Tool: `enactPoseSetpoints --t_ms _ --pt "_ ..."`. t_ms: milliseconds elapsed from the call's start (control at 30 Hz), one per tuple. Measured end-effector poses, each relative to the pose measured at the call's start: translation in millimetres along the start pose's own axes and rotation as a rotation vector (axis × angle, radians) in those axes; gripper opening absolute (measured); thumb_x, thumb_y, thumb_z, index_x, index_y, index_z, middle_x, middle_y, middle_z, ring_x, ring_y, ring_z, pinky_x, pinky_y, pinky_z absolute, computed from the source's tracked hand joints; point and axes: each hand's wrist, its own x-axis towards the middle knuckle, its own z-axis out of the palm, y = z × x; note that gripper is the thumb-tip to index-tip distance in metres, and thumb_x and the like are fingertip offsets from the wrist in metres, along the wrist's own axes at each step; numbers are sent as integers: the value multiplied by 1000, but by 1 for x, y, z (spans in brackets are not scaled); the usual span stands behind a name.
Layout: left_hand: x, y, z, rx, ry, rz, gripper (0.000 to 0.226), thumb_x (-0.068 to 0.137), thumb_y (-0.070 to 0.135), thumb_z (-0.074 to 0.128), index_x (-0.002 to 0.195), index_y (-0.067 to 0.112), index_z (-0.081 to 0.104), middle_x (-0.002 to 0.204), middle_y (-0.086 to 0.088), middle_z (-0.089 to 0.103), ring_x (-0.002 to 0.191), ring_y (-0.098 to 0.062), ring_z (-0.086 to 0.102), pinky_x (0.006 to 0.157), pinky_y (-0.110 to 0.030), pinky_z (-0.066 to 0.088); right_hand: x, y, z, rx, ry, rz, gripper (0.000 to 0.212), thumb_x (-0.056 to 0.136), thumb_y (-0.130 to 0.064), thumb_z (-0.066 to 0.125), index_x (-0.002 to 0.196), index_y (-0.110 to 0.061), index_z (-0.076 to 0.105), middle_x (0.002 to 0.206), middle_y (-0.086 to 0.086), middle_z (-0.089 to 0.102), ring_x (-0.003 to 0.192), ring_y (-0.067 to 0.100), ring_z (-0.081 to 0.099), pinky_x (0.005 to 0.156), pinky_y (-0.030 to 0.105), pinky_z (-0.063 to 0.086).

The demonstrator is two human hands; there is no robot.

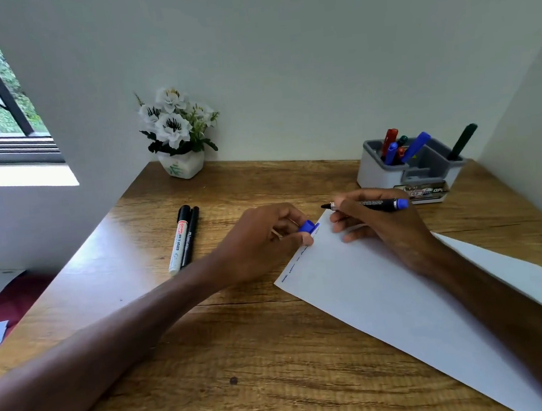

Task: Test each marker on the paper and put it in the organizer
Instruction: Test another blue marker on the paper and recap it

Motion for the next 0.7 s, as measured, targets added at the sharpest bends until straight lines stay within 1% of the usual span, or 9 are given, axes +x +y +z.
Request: enactPoseSetpoints --t_ms 67,133,233,333,467,500,600,700 --pt "1 -2 0 -24 2 -20 19 93 33 75 110 29 67 92 16 78 88 12 67 70 -5 48 1 0 2 -30 -15 -2 18 91 -7 75 107 1 76 90 26 76 78 33 75 68 37 65" --pt "1 -2 -2 -41 -5 -27 24 94 32 73 115 22 67 92 15 80 89 8 69 69 -6 49 6 1 4 -109 -8 -15 11 90 -3 75 100 2 77 81 23 76 67 29 73 60 35 64" --pt "1 -2 -2 -43 -15 -34 25 96 31 71 118 20 67 92 16 80 89 9 70 72 -9 51 11 2 9 -229 38 -42 5 90 0 72 89 3 75 68 17 71 52 23 62 48 29 53" --pt "2 -2 -1 -33 -18 -51 26 96 32 70 119 21 66 92 17 80 90 9 69 74 -12 51 11 4 10 -310 71 -84 8 88 -3 71 82 -4 76 66 18 70 51 23 58 46 29 47" --pt "2 -3 -2 -35 -18 -62 28 95 33 71 120 21 67 92 16 80 92 7 69 79 -18 53 9 4 12 -365 80 -111 13 85 -3 70 77 -11 77 68 20 71 53 23 59 48 30 46" --pt "2 -4 -1 -36 -19 -63 28 95 33 71 120 20 67 93 16 80 91 7 69 78 -17 53 9 4 13 -376 78 -113 13 85 -4 70 77 -11 77 68 20 71 53 23 59 48 30 46" --pt "2 -4 -1 -37 -11 -66 27 94 32 72 118 20 68 92 13 80 87 9 68 67 -6 48 9 3 13 -390 74 -118 9 85 -6 72 79 -11 78 68 17 72 53 19 60 46 26 47" --pt "2 -5 -1 -35 -5 -66 26 94 32 72 117 20 69 93 14 79 85 11 68 65 -3 46 9 4 14 -431 65 -120 7 84 -8 73 80 -11 78 66 14 72 53 14 60 48 21 47"
